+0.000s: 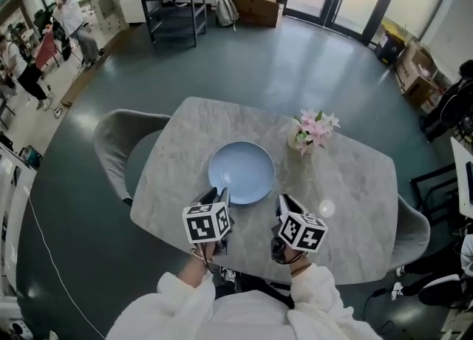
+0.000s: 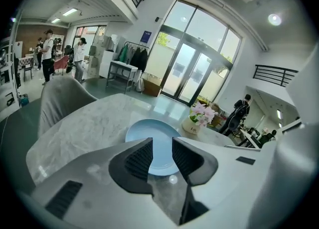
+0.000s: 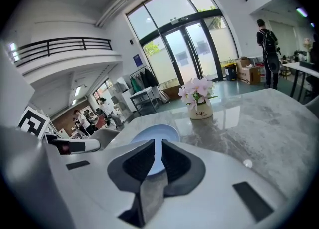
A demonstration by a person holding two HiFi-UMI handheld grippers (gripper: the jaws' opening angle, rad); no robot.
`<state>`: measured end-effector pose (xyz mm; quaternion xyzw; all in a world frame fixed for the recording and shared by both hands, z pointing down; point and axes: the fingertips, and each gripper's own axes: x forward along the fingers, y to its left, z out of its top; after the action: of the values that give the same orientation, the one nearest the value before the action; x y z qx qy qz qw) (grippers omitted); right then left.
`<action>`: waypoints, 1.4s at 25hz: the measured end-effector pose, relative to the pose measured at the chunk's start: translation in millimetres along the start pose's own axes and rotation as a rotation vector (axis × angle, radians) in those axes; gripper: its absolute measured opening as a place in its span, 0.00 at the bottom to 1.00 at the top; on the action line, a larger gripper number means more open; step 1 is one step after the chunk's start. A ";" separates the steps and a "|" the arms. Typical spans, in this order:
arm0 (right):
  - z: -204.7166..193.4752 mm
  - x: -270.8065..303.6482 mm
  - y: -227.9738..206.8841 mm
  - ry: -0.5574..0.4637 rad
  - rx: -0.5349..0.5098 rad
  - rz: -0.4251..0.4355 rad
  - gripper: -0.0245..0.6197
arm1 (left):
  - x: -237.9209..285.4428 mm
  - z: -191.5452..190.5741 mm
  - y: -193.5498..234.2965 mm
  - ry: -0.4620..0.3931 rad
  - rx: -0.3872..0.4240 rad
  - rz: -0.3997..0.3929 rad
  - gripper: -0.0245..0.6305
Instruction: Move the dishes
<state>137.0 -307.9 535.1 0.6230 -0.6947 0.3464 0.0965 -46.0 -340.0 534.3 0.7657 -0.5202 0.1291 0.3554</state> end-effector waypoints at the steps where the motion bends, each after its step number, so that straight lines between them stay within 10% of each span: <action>1: 0.2 -4.7 1.8 -0.007 -0.004 0.003 0.18 | -2.9 2.1 -5.7 -0.014 0.003 -0.020 0.22; 9: -8.4 -34.1 4.3 -0.036 -0.002 0.020 0.14 | -15.4 -6.9 -38.6 -0.011 0.030 -0.118 0.05; 35: -9.7 -104.4 -17.1 -0.127 0.039 0.057 0.14 | -52.6 -56.9 -112.9 0.000 0.133 -0.178 0.05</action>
<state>171.5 -218.4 489.4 0.6254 -0.7100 0.3223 0.0301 41.8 -241.0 498.8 0.8308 -0.4403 0.1314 0.3140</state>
